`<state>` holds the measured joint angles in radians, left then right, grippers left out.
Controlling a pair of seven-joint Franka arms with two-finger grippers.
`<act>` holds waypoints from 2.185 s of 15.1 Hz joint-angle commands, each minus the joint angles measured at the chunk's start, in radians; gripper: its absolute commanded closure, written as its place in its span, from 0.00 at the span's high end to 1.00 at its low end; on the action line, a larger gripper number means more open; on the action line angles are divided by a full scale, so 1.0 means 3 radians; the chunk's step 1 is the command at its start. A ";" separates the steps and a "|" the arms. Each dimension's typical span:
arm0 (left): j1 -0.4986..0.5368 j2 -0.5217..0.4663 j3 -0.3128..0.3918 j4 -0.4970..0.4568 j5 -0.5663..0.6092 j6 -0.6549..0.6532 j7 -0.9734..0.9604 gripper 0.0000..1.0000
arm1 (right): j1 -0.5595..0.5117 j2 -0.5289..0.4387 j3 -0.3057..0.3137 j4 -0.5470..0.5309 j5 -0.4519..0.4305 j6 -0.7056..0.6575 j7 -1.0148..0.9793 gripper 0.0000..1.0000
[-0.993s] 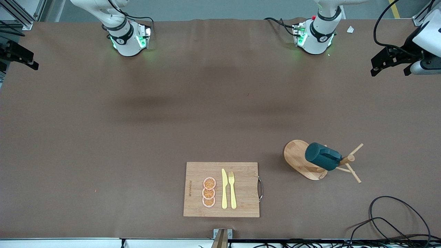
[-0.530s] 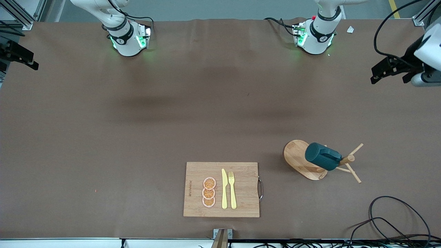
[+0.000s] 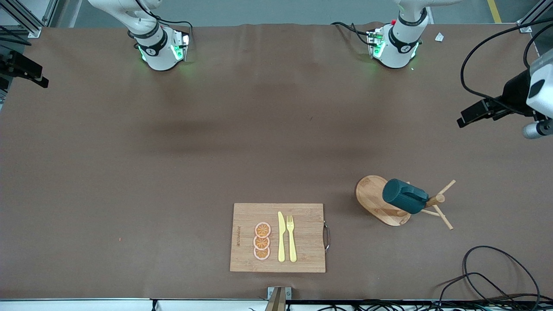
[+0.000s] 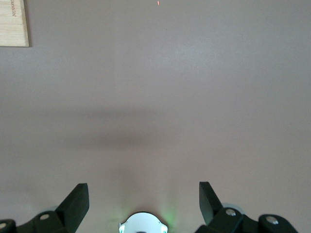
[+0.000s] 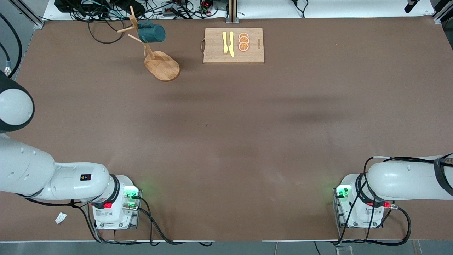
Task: Transfer cup from left to right arm and place
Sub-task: 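Move the left gripper toward the teal cup on the wooden stand, then close the left gripper around the teal cup on the stand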
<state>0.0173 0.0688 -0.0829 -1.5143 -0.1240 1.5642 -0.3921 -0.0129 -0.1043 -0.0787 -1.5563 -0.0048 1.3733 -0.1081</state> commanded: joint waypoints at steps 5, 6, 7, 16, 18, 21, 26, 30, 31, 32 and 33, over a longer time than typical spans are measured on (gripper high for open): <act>0.0131 0.0322 -0.0010 0.0129 -0.0690 0.0313 -0.1090 1.00 | -0.0023 -0.0097 0.0022 -0.0079 0.0001 0.0004 0.0007 1.00; 0.0131 0.0353 -0.0010 0.0124 -0.0808 0.0374 -0.1223 1.00 | -0.0023 -0.0097 0.0022 -0.0079 0.0001 0.0004 0.0007 1.00; 0.0131 0.0409 -0.0010 0.0118 -0.0920 0.0415 -0.1386 1.00 | -0.0023 -0.0097 0.0022 -0.0079 0.0001 0.0004 0.0007 1.00; 0.0121 0.0819 -0.0010 0.0032 -0.1269 0.0855 -0.2390 1.00 | -0.0018 -0.0097 0.0022 -0.0079 0.0001 -0.0001 0.0007 1.00; 0.0116 0.0900 -0.0010 0.0031 -0.1259 0.0901 -0.2385 1.00 | -0.0023 -0.0097 0.0022 -0.0079 0.0001 -0.0001 0.0007 1.00; 0.0101 0.1023 -0.0015 0.0037 -0.1218 0.0998 -0.2313 1.00 | -0.0018 -0.0097 0.0022 -0.0079 0.0001 -0.0001 0.0007 1.00; 0.0070 0.1192 -0.0015 0.0042 -0.1233 0.1162 -0.2329 1.00 | -0.0018 -0.0097 0.0022 -0.0079 0.0001 -0.0001 0.0007 1.00; 0.0060 0.1279 -0.0030 0.0042 -0.1249 0.1259 -0.2354 1.00 | -0.0018 -0.0092 0.0022 -0.0079 0.0001 -0.0001 0.0007 1.00; 0.0055 0.1289 -0.0035 0.0042 -0.1254 0.1264 -0.2364 1.00 | -0.0018 -0.0092 0.0022 -0.0079 0.0001 0.0004 0.0007 1.00; 0.0055 0.1294 -0.0035 0.0042 -0.1249 0.1264 -0.2364 1.00 | -0.0018 -0.0092 0.0022 -0.0079 0.0001 -0.0001 0.0007 1.00; 0.0060 0.1315 -0.0035 0.0042 -0.1254 0.1264 -0.2364 1.00 | -0.0018 -0.0097 0.0022 -0.0079 0.0001 -0.0001 0.0007 1.00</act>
<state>0.0391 0.4558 -0.0938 -1.5072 -0.4863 1.9338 -1.0932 -0.0129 -0.1043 -0.0783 -1.5563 -0.0048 1.3732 -0.1081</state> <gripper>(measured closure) 0.000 0.000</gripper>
